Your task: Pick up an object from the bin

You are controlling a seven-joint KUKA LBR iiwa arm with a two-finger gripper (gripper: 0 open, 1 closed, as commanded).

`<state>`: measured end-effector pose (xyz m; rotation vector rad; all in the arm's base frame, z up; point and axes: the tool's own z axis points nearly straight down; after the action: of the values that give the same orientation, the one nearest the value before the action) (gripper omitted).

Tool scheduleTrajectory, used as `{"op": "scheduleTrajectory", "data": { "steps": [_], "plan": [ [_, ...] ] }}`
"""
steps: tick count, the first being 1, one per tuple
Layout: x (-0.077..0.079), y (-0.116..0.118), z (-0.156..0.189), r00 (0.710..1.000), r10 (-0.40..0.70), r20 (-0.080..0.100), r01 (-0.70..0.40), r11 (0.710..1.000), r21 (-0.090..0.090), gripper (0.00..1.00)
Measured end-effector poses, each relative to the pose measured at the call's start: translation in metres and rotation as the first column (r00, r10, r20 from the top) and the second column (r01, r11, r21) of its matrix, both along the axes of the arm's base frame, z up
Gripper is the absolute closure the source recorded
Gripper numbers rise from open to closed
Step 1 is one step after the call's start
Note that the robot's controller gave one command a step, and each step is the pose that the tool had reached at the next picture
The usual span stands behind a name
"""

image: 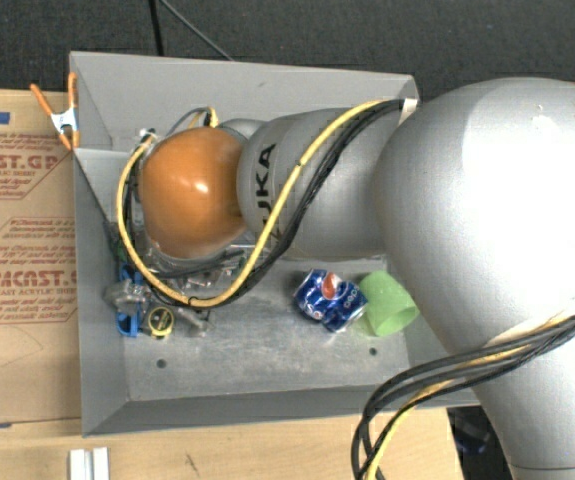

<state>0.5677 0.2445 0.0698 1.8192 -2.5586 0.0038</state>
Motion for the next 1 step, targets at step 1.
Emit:
{"op": "scheduleTrajectory", "data": {
  "steps": [1],
  "plan": [
    [-0.0049, -0.0143, -0.0003, 0.941, 0.339, 0.001, -0.339, 0.941, 0.006, 0.0]
  ]
}}
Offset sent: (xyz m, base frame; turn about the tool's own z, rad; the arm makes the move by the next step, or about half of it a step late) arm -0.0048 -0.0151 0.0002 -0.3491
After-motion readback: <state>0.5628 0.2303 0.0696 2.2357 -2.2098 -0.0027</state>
